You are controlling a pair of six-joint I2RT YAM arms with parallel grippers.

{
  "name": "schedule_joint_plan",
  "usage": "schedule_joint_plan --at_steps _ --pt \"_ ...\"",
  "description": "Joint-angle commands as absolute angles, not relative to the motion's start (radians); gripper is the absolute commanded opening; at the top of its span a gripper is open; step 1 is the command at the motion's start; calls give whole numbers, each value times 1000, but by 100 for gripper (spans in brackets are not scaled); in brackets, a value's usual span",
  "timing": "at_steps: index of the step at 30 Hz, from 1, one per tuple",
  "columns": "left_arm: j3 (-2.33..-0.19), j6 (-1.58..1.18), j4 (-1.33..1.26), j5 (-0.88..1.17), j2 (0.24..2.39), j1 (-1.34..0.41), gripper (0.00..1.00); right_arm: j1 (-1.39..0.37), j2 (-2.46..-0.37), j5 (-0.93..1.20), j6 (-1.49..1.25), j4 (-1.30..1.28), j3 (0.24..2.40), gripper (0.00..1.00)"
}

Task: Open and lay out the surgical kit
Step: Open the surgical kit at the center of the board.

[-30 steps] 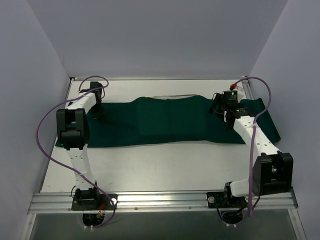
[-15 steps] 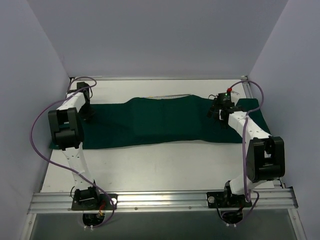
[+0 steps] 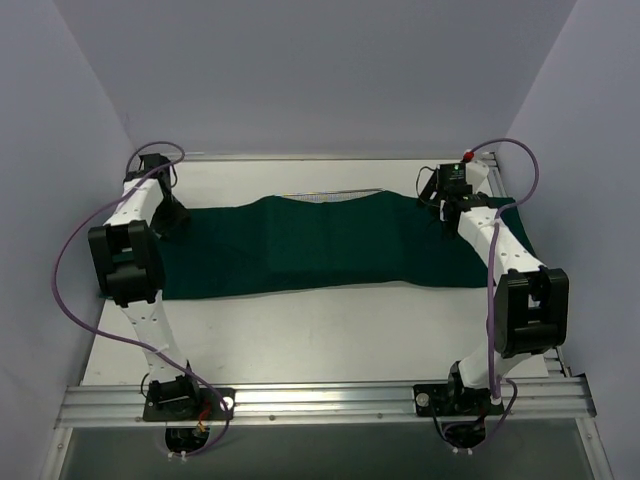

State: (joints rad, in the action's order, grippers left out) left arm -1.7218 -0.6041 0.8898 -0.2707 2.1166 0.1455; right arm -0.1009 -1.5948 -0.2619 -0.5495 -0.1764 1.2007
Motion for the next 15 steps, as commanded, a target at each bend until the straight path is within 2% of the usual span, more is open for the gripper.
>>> schedule_joint_plan --at_steps 1,3,5,7,9,15 --pt "-1809 -684 884 -233 1979 121 65 -106 -1609 -314 -575 -206 1246 80" --pt "-1819 -707 867 -229 1953 98 73 -107 -1602 -311 -574 -209 1247 83" --pt "-1832 -741 847 -213 1945 61 75 -107 -1595 -310 -568 -215 1244 86" --pt "-1865 -767 842 -215 1954 34 83 -107 -1583 -304 -561 -218 1243 88" --pt "-1900 -787 851 -235 1985 -27 83 -107 -1565 -298 -549 -215 1233 90" --pt "-2189 -827 1029 -354 2161 -161 84 -113 -1534 -270 -525 -209 1203 91"
